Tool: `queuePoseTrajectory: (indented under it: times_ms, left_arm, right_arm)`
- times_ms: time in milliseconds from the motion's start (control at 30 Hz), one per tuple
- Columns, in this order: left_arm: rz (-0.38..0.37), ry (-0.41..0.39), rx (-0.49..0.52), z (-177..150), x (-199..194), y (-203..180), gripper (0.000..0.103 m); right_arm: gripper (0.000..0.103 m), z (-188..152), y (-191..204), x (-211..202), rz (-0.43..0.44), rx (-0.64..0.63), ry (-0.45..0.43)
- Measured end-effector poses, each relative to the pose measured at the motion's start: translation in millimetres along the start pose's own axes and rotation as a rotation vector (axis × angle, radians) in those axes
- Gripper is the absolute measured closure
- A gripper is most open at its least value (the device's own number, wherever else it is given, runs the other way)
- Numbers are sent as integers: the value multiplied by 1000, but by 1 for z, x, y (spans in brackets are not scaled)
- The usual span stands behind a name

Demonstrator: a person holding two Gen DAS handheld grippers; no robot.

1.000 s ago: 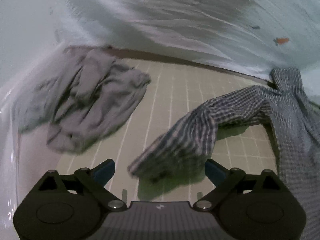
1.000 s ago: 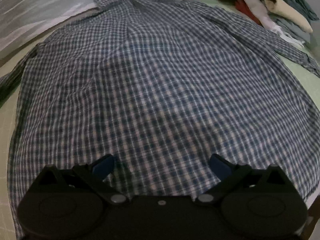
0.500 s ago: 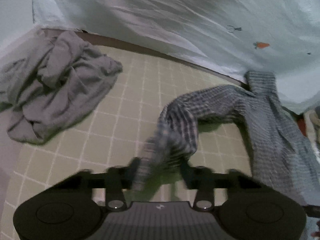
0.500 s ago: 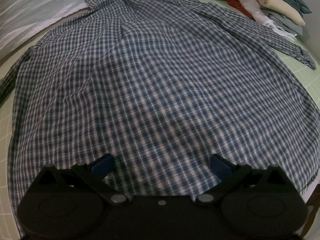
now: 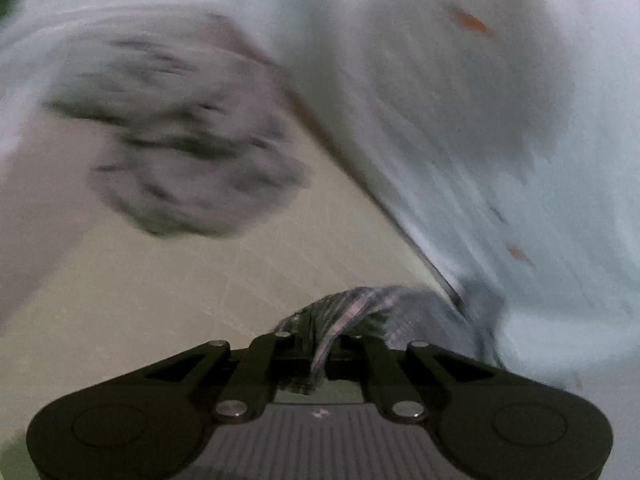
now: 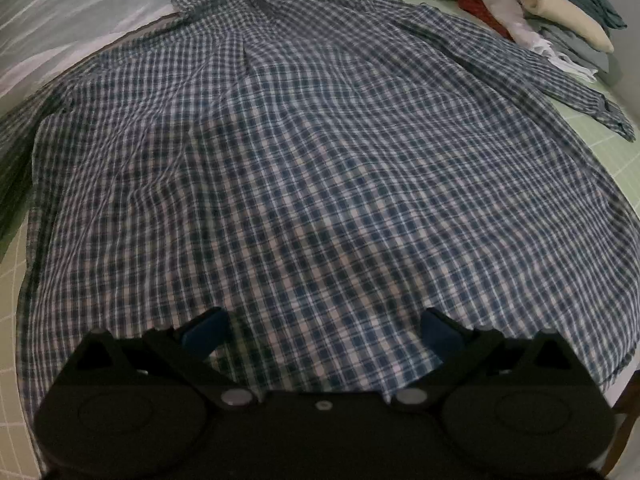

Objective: Fold clothes
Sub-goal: 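Pull the sleeve nearest the left gripper outward and release it flat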

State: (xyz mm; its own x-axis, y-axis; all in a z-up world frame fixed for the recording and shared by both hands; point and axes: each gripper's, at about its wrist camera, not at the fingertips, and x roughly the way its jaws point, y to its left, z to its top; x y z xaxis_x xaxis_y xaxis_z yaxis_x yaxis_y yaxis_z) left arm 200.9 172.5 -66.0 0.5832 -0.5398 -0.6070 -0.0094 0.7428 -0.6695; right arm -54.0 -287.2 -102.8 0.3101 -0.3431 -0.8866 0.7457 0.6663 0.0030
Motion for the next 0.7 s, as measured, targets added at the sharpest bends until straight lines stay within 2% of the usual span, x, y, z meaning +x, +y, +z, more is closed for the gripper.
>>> queuePoseTrajectory:
  times_ms: [67, 100, 167, 233, 300, 500, 700]
  left_arm:
    - [119, -52, -31, 8, 1, 13, 87]
    - [155, -61, -17, 10, 3, 16, 80]
    - [192, -62, 14, 11, 5, 18, 67]
    - [206, -35, 37, 8, 10, 17, 46]
    - [214, 6, 69, 2, 18, 15, 40]
    - [270, 82, 155, -11, 49, 6, 36]
    - [341, 80, 257, -16, 64, -3, 35]
  right_arm:
    - [0, 0, 1, 0, 0, -1, -2]
    - [0, 0, 1, -1, 0, -2, -2]
    - [0, 1, 1, -1, 1, -3, 1]
    - [0, 1, 1, -1, 1, -2, 3]
    - [0, 2, 2, 0, -1, 0, 1]
    - [0, 3, 5, 0, 0, -7, -4]
    - [0, 3, 7, 0, 2, -12, -7]
